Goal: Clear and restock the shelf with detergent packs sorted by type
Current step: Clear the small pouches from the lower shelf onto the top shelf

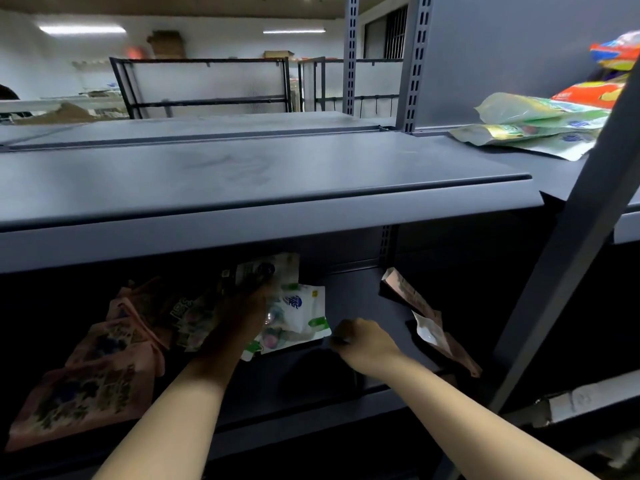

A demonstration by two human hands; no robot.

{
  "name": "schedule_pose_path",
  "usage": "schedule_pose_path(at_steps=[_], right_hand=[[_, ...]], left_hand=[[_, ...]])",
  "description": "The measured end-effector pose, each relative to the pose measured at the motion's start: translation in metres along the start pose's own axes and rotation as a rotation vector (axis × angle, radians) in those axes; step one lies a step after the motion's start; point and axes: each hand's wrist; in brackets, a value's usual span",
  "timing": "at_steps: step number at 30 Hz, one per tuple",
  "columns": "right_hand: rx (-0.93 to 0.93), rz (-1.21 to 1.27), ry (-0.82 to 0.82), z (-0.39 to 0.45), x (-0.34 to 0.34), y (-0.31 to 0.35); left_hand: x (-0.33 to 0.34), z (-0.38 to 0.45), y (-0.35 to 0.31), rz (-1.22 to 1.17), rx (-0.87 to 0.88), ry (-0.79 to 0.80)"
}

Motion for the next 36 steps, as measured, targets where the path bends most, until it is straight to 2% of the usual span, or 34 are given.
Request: schedule_pose_path(at_steps=[2, 4, 9, 13, 14, 16, 18, 22, 25, 30, 36], right_hand=[[0.029, 0.083, -0.008, 0.008, 0.006, 0.005], [0.062, 0.199, -0.031, 0.016, 0.01, 0.012], [0.128, 0.584, -0.098, 0.036, 0.016, 0.026], [0.171, 0.573, 0.004, 0.042, 0.019, 0.031], [0.161, 0.535, -0.014, 0.04, 0.019, 0.031], [0.132, 0.449, -0.143, 0.03, 0.014, 0.031], [0.099, 0.391, -0.352, 0.015, 0.003, 0.028], [-0.122, 0.409, -0.682, -0.016, -0.018, 0.02], [-0.204, 0.35, -0.795, -0.035, -0.027, 0.014], [-0.19, 0.256, -0.897, -0.072, -0.039, -0.009], [-0.308, 0.061, -1.262, -0.137, -0.056, -0.04]], left_hand=[[-0.016, -0.01, 0.001, -0.108, -0.036, -0.126], [-0.028, -0.021, 0.004, -0.111, -0.062, -0.228], [-0.037, -0.049, 0.009, -0.163, -0.103, -0.256], [-0.039, -0.062, 0.01, -0.203, -0.118, -0.269], [-0.039, -0.064, 0.011, -0.198, -0.13, -0.297], [-0.039, -0.069, 0.013, -0.212, -0.145, -0.384], [-0.038, -0.074, 0.012, -0.258, -0.14, -0.43], [-0.035, -0.093, -0.002, -0.312, -0.046, -0.529], [-0.031, -0.11, -0.021, -0.337, -0.036, -0.624], [-0.029, -0.141, -0.053, -0.367, 0.029, -0.722], [-0.042, -0.179, -0.105, -0.389, 0.112, -0.853]])
Point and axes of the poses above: each hand's wrist, its own z-axis towards the middle knuckle, its own x-axis out of the palm, y = z × x, and after that the axes turned 14 degrees about y, right-handed
